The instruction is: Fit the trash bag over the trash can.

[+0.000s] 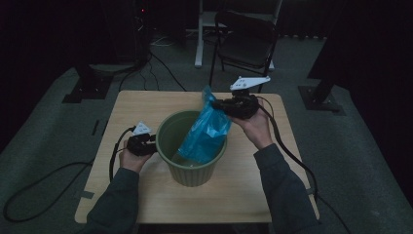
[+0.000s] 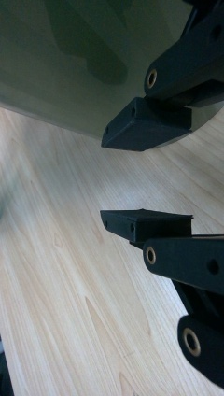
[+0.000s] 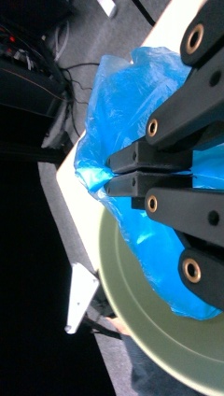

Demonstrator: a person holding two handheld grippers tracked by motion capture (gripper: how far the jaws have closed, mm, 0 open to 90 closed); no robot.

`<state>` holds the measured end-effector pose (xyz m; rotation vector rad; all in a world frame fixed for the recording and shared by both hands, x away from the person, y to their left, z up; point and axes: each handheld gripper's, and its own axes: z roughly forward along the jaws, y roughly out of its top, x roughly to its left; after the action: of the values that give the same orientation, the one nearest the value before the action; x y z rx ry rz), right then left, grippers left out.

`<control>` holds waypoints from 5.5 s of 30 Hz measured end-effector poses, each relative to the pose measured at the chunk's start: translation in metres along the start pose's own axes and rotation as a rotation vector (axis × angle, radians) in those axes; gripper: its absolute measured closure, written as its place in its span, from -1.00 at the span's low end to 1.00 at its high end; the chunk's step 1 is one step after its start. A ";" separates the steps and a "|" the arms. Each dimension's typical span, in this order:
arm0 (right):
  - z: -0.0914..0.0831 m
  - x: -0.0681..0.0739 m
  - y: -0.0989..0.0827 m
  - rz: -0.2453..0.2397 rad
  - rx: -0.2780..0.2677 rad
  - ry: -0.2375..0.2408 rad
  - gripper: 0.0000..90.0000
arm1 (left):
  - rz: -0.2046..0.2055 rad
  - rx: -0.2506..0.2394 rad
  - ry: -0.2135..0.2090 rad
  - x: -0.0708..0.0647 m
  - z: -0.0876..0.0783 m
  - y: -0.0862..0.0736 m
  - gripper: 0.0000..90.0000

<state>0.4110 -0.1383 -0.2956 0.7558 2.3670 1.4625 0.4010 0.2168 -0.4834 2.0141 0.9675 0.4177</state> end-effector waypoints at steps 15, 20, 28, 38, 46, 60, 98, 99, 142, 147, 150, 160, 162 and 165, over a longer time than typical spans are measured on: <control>0.047 0.024 -0.033 -0.022 0.119 0.085 0.96 | 0.000 -0.005 0.002 0.000 -0.001 0.000 0.31; 0.051 0.029 -0.037 -0.038 0.152 0.096 0.96 | 0.002 -0.003 0.002 0.000 -0.001 0.000 0.31; 0.052 0.030 -0.041 -0.050 0.165 0.147 0.39 | 0.001 -0.003 0.002 0.000 -0.001 0.000 0.31; 0.032 0.013 -0.039 -0.016 0.116 0.079 0.32 | 0.003 -0.002 0.001 -0.001 0.000 0.000 0.31; 0.027 -0.008 -0.043 0.004 0.105 -0.040 0.52 | 0.005 -0.011 0.002 -0.002 -0.004 0.002 0.31; 0.039 -0.031 -0.049 0.079 0.116 -0.050 0.49 | 0.010 -0.043 -0.018 0.001 -0.022 0.013 0.28; 0.036 -0.027 -0.053 0.042 0.112 -0.027 0.91 | 0.092 -0.144 -0.298 0.045 -0.068 0.057 0.33; 0.036 -0.027 -0.053 0.038 0.111 -0.027 0.91 | 0.099 -0.146 -0.297 0.043 -0.069 0.060 0.33; 0.046 -0.002 -0.037 -0.023 0.041 0.165 0.95 | 0.264 -0.075 -0.299 -0.019 -0.037 0.139 0.25; 0.049 0.003 -0.035 -0.045 0.047 0.215 0.95 | 0.277 -0.071 -0.298 -0.023 -0.035 0.144 0.24; 0.049 0.005 -0.035 -0.047 0.039 0.245 0.95 | 0.279 -0.071 -0.299 -0.023 -0.033 0.146 0.24; 0.047 0.007 -0.033 -0.060 0.017 0.299 0.95 | 0.283 -0.039 -0.239 -0.029 -0.022 0.150 0.43; 0.046 0.007 -0.034 -0.063 0.018 0.303 0.95 | 0.286 -0.038 -0.230 -0.031 -0.020 0.149 0.63; 0.046 0.008 -0.034 -0.071 0.021 0.299 0.95 | 0.310 -0.029 -0.236 -0.034 -0.018 0.149 0.95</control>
<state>0.4162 -0.1115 -0.3463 0.4795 2.5984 1.6199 0.4398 0.1491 -0.3509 2.1361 0.5048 0.3462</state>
